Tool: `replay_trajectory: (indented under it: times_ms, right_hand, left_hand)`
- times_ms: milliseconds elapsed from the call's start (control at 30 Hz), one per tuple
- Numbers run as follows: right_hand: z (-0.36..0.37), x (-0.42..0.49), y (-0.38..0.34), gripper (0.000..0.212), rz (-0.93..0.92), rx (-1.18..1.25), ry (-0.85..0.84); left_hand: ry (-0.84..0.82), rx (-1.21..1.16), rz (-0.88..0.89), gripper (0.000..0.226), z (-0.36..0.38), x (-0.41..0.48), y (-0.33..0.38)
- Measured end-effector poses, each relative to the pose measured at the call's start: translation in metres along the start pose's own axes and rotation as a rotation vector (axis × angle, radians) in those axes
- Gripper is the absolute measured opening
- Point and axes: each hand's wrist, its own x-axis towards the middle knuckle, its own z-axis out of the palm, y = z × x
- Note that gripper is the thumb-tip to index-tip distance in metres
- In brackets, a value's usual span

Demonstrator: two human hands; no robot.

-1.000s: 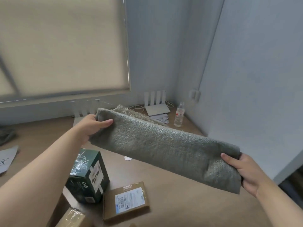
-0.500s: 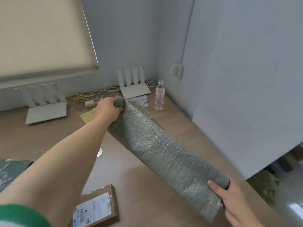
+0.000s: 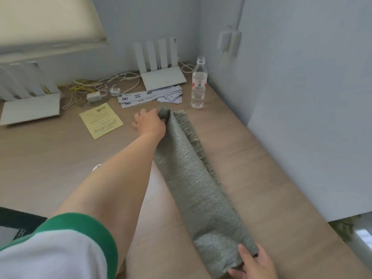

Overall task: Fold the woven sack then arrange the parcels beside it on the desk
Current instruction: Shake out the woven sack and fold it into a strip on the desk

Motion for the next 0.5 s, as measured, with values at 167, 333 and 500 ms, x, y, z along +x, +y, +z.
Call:
replay_trajectory:
  times_ms: [167,333,500]
  right_hand:
    - [0.011,0.016,0.019,0.065,-0.142,-0.221,0.063]
    - [0.019,0.027,0.016,0.046,-0.397,-0.569,0.33]
    - [0.057,0.014,-0.008,0.069,-0.996,-1.119,0.403]
  left_hand:
    - [-0.122,-0.078,0.153,0.059,0.054,0.003,-0.012]
    - [-0.236,0.0,0.328,0.059,0.087,-0.041,-0.029]
    - [-0.089,0.075,0.436,0.052,0.092,-0.096,-0.038]
